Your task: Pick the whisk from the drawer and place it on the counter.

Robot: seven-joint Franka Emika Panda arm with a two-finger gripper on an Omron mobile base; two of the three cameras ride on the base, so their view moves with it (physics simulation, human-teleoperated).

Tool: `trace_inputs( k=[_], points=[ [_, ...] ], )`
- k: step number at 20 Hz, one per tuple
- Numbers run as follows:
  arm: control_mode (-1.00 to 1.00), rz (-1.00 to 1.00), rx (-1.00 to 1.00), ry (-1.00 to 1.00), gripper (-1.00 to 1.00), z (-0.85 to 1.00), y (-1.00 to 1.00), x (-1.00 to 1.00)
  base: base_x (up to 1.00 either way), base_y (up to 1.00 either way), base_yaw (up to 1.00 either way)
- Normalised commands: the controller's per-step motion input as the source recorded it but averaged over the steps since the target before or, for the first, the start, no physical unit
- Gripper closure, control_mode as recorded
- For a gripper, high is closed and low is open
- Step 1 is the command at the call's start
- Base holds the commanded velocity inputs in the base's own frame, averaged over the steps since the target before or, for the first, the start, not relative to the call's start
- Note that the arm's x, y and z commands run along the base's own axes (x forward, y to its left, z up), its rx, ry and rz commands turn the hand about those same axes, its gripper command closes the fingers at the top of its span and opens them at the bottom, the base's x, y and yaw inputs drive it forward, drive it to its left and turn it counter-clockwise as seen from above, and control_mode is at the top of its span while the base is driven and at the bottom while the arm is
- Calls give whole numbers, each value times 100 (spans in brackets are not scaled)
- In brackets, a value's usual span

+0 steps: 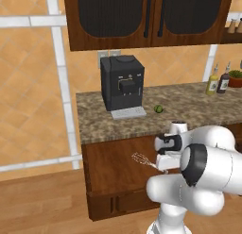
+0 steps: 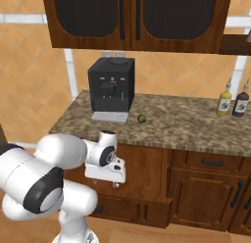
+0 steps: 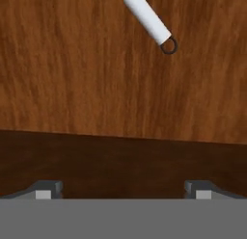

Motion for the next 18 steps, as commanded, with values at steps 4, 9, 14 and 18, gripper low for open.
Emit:
trace_inputs(
  k=[4,9,14,18],
  points=[
    [-100,12,9,-1,-100,12,-1,96,0,0,0],
    [-100,23,4,-2,-100,-4,-1,86,0,0,0],
    [-100,9,-1,-9,-100,-35,0,18,0,0,0],
    [-100,7,0,-21,-100,-53,0,0,0,0,0]
  ],
)
